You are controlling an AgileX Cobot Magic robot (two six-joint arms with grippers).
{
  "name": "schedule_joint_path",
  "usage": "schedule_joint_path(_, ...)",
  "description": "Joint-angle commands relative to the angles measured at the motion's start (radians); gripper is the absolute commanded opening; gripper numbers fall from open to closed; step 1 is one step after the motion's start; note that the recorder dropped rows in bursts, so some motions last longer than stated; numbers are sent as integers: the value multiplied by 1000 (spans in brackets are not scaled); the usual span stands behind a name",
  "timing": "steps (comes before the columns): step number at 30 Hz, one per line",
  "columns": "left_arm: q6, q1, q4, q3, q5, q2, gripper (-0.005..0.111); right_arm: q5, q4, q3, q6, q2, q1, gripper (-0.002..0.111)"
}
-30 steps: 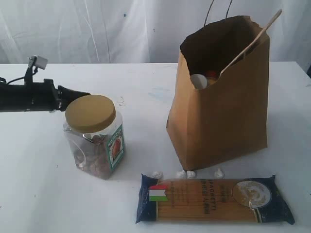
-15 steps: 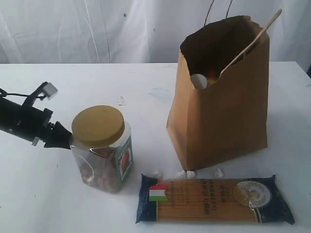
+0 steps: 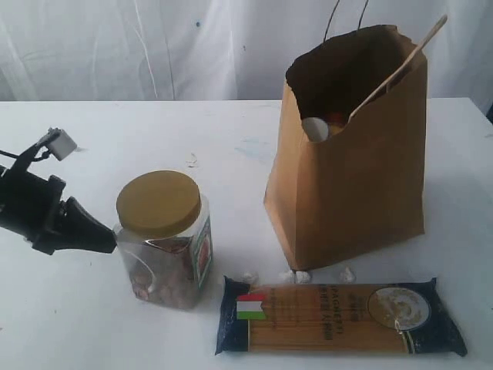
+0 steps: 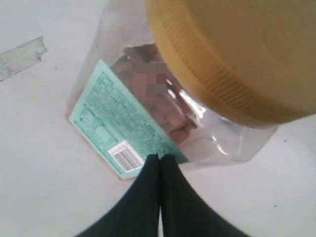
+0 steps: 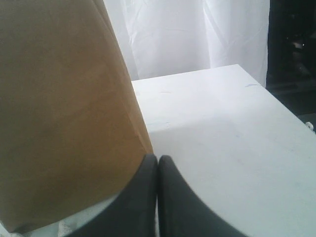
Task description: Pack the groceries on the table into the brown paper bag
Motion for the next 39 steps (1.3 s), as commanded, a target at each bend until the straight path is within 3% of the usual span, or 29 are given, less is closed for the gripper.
schedule_joint_path(1, -17, -43, 20, 63, -201, -12, 0, -2, -2, 5, 4, -6, -5, 0)
schedule_joint_path(7, 75, -114, -50, 93, -209, -12, 0, -2, -2, 5, 4, -6, -5, 0)
schedule_joint_path(12, 124, -253, -88, 93, -235, -12, 0, -2, -2, 5, 4, -6, -5, 0)
schedule_joint_path(18, 124, -387, 14, 93, -211, -12, 0, -2, -2, 5, 4, -6, -5, 0)
schedule_joint_path(21, 100, -391, 38, 93, -220, -17, 0, -2, -2, 5, 4, -6, -5, 0)
schedule_joint_path(27, -101, -381, 182, 93, -298, -102, 0, -2, -2, 5, 4, -6, -5, 0)
schedule_joint_path(31, -188, -381, 182, 96, -308, -185, 0, -2, -2, 5, 4, -6, -5, 0)
schedule_joint_path(35, -156, -384, 38, 169, -419, -254, 0, -2, -2, 5, 4, -6, -5, 0)
schedule_joint_path(39, 5, -385, -227, 296, -680, -328, 0, -2, -2, 5, 4, -6, -5, 0)
